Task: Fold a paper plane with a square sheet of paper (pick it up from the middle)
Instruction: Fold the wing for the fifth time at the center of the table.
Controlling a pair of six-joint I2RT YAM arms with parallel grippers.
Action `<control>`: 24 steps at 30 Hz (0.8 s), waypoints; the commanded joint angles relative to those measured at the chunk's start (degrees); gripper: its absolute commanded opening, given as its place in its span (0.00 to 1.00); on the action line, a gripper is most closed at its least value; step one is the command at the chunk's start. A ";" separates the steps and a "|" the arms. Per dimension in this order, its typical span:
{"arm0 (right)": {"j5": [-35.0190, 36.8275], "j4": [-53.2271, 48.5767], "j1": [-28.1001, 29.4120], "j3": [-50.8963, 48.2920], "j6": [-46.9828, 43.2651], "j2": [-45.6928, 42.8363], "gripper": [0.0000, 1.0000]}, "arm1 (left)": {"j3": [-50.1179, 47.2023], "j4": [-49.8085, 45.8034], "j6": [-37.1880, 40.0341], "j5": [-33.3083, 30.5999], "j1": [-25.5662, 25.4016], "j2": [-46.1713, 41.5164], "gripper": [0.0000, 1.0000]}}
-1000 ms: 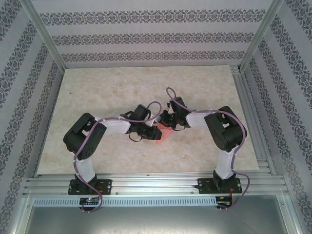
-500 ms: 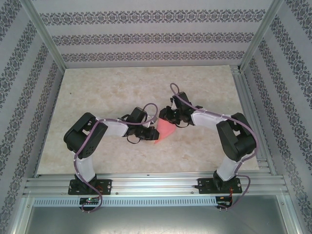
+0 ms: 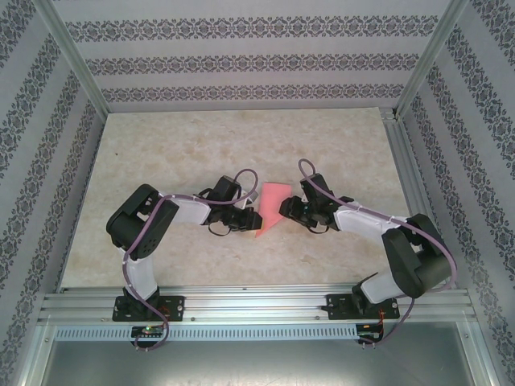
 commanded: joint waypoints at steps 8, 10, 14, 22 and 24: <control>-3.91 11.15 -0.04 1.41 2.47 7.60 0.44 | 0.02 2.67 -0.47 -0.73 0.30 3.11 0.17; -4.89 12.96 -0.04 1.36 2.78 8.66 0.43 | 0.20 2.52 -0.52 -0.66 0.30 3.20 0.17; -6.78 15.81 0.23 1.48 3.32 10.00 0.34 | 0.14 2.41 -0.72 -0.58 0.30 2.90 0.17; -9.06 12.38 0.23 5.20 -0.87 12.88 0.08 | 0.37 3.38 -2.93 -0.16 1.19 0.89 0.24; -10.01 9.70 0.05 6.83 -3.65 13.81 0.06 | 0.33 3.29 -3.73 -0.35 2.26 -0.87 0.26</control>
